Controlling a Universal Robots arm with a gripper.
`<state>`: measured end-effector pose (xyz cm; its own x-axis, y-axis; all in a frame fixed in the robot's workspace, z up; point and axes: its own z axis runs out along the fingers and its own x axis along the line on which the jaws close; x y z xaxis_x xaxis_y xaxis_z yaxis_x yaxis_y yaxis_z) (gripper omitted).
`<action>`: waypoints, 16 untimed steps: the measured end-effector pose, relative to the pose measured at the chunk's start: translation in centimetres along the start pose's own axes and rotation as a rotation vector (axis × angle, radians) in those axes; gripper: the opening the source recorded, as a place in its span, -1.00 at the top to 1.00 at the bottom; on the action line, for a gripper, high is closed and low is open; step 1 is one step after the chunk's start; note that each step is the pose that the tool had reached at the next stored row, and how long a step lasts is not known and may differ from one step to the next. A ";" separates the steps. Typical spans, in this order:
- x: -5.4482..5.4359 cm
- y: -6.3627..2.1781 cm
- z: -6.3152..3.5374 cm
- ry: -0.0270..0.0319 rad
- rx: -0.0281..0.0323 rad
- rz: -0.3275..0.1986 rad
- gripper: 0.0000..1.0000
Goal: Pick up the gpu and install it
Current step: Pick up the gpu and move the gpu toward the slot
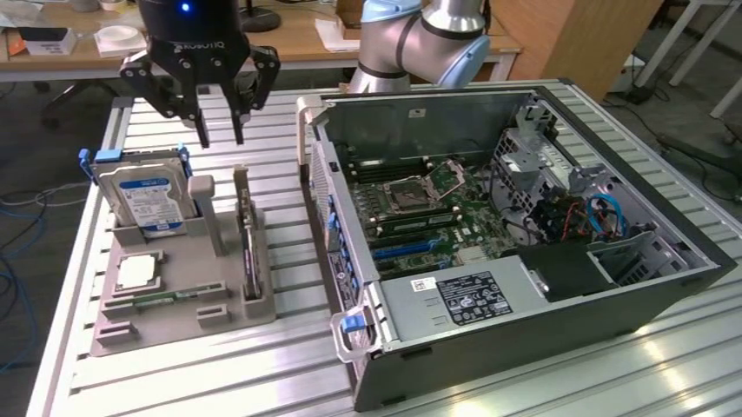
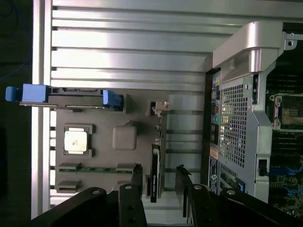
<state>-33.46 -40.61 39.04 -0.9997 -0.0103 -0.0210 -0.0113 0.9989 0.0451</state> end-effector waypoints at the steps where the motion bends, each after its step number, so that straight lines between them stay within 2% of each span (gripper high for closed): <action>1: 0.0 -0.25 0.01 0.0002 -0.0001 -0.001 0.17; 6: 0.0 -1.59 0.13 0.0011 0.0001 -0.002 0.17; 16: 0.0 -1.92 0.70 0.0009 0.0016 -0.003 0.17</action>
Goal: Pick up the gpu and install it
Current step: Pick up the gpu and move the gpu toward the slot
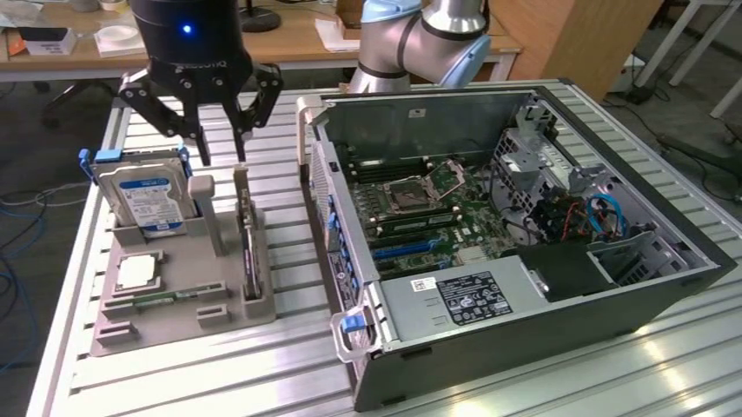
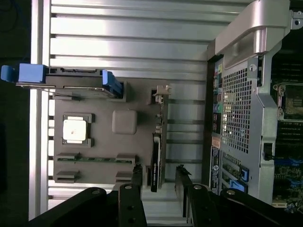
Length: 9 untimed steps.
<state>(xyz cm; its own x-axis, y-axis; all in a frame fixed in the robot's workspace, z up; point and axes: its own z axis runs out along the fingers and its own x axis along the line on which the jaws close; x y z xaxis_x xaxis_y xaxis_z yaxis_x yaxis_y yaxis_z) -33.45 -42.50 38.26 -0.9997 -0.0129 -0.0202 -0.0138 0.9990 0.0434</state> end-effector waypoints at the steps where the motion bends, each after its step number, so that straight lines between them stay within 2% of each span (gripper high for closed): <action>1: 0.0 -0.04 0.08 0.0001 0.0002 0.000 0.17; 9: 0.0 -0.15 0.31 0.0002 0.0003 0.000 0.17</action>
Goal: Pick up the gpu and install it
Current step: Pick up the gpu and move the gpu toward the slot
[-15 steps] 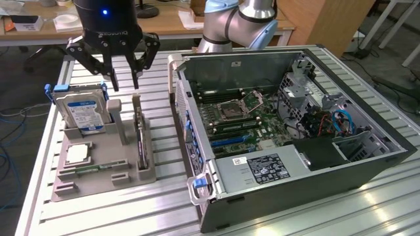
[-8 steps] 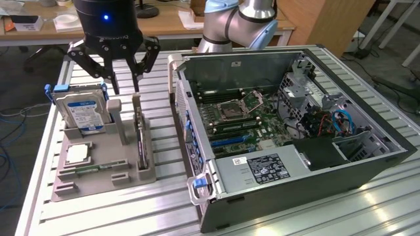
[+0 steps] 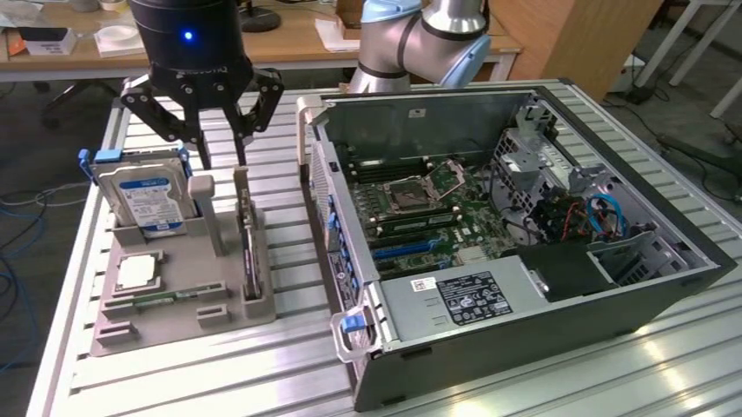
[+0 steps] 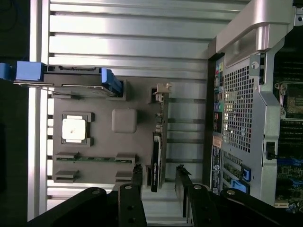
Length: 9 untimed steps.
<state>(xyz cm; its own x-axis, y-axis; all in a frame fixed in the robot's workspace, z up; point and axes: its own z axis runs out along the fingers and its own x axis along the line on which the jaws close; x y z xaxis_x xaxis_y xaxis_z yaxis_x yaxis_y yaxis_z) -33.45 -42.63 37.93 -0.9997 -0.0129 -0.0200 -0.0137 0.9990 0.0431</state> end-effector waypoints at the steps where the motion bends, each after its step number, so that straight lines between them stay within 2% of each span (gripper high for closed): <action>1: 0.0 0.00 0.00 -0.0001 0.0000 0.000 0.17; 9: 0.0 -0.02 0.56 -0.0001 -0.0001 0.000 0.17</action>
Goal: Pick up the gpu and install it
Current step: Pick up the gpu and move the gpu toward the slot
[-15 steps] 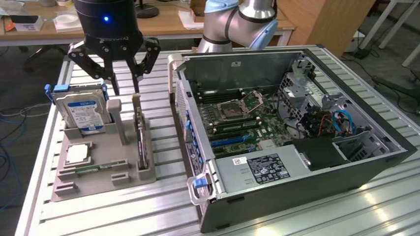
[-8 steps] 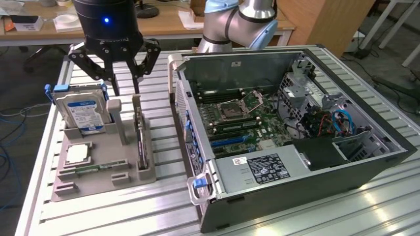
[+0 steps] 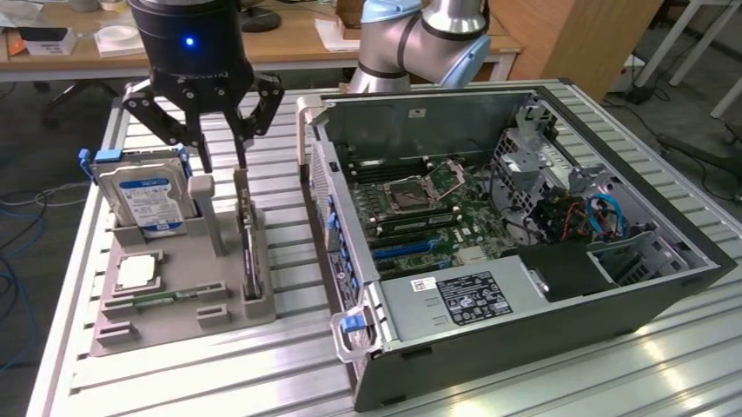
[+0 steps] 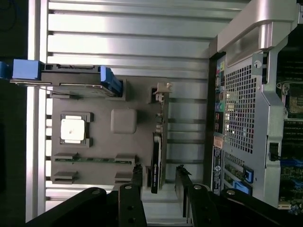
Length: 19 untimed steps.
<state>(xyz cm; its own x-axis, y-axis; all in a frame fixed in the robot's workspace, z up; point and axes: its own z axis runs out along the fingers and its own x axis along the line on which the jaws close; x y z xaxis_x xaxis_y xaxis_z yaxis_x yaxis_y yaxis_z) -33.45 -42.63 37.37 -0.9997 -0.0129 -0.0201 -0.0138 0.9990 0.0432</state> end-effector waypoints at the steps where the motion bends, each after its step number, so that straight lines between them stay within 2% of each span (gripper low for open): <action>1: 0.0 -0.01 0.12 0.0000 0.0000 0.000 0.17; 13: 0.0 -0.07 1.55 0.0000 0.0000 0.000 0.17; 19: 0.0 -0.08 1.94 0.0003 0.0002 0.000 0.17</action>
<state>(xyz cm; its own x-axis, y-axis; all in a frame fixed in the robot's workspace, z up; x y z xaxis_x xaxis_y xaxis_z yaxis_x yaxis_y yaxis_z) -33.45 -42.63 35.43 -0.9997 -0.0129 -0.0198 -0.0138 0.9990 0.0430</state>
